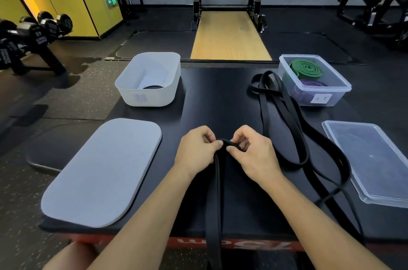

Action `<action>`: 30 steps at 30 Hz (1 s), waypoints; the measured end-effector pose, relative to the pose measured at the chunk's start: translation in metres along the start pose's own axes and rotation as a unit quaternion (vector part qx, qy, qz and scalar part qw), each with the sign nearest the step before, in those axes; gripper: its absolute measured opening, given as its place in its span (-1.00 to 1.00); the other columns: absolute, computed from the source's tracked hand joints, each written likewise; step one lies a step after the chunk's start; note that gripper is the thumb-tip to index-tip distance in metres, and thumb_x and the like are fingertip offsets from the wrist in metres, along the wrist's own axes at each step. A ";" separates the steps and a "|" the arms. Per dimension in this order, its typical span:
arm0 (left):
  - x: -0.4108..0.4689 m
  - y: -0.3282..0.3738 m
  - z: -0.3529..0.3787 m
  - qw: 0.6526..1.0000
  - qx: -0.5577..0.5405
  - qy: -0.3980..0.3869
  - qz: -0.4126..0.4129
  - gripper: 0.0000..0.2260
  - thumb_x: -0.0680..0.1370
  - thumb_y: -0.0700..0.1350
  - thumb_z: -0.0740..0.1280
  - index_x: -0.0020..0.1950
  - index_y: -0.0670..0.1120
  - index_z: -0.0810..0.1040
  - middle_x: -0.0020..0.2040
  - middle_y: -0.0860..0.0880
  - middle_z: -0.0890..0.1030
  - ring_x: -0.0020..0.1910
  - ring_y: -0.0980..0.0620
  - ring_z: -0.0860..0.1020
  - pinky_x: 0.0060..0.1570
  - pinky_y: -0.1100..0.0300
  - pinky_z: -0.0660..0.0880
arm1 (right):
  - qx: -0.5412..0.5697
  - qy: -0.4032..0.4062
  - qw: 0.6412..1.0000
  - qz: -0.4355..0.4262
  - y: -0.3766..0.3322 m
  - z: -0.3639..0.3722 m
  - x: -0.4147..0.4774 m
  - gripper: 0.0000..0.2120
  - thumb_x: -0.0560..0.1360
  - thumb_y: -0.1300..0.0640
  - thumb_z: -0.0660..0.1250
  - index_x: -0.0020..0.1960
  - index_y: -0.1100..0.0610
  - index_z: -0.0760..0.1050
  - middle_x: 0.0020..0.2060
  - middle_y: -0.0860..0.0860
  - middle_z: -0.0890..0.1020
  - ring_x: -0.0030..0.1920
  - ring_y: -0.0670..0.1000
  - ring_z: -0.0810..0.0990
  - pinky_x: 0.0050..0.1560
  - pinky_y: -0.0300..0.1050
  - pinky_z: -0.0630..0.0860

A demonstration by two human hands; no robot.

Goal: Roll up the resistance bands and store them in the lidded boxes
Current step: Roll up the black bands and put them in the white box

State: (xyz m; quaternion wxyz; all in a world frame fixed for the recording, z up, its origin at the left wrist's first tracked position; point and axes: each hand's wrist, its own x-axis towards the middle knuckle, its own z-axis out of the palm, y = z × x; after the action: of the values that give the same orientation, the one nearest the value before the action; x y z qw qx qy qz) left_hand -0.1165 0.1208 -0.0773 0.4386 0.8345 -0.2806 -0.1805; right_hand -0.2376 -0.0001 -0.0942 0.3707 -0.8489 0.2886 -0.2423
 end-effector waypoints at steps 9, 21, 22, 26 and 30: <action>-0.003 -0.012 0.000 0.997 0.003 -0.013 0.079 -0.85 0.58 0.00 0.46 0.12 0.19 0.73 -0.11 0.06 0.62 -0.11 0.15 0.55 -0.16 0.40 0.39 | 0.009 -0.019 1.000 -0.023 0.000 -0.001 -0.002 -0.71 0.48 0.15 0.52 -0.12 -0.08 0.41 -0.23 -0.08 0.62 -0.19 -0.06 0.56 -0.10 0.05 0.58; 0.002 -0.017 0.004 0.997 -0.034 0.002 0.074 -0.85 0.54 -0.11 0.49 -0.07 0.17 0.73 -0.05 0.23 0.70 0.01 0.29 0.61 -0.01 0.37 0.47 | 0.012 -0.117 0.985 -0.129 0.012 -0.013 -0.017 -0.56 0.51 0.31 0.47 0.23 -0.16 0.64 0.16 -0.20 0.61 0.17 -0.16 0.61 0.22 -0.17 0.59; 0.002 -0.017 0.004 0.997 -0.045 -0.003 0.069 -0.86 0.54 -0.11 0.48 -0.08 0.16 0.74 -0.09 0.23 0.71 -0.02 0.27 0.63 -0.01 0.31 0.51 | -0.013 -0.108 0.982 -0.152 0.013 -0.011 -0.016 -0.59 0.53 0.31 0.45 0.24 -0.12 0.65 0.18 -0.21 0.60 0.18 -0.16 0.60 0.24 -0.16 0.58; 0.005 -0.022 0.005 0.996 -0.061 -0.011 0.060 -0.89 0.54 -0.08 0.49 -0.03 0.13 0.75 -0.08 0.22 0.72 -0.05 0.21 0.66 -0.08 0.24 0.53 | -0.072 -0.082 0.976 -0.189 0.013 -0.007 -0.013 -0.68 0.57 0.28 0.42 0.21 -0.06 0.67 0.13 -0.22 0.58 0.15 -0.15 0.59 0.21 -0.11 0.56; 0.006 -0.026 0.003 0.995 -0.081 -0.033 0.055 -0.89 0.54 -0.05 0.50 0.04 0.13 0.76 -0.04 0.23 0.73 -0.02 0.23 0.67 -0.04 0.20 0.57 | -0.067 -0.097 0.977 -0.176 0.009 -0.007 -0.011 -0.77 0.55 0.17 0.48 0.15 -0.08 0.65 0.02 -0.23 0.54 0.00 -0.14 0.59 0.07 -0.09 0.60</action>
State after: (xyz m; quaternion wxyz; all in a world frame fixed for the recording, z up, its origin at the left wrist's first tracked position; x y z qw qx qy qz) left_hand -0.1050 0.1274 -0.1010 0.5049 0.7729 -0.3248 -0.2056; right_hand -0.2523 -0.0013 -0.0986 0.2906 -0.9288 0.1135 -0.2003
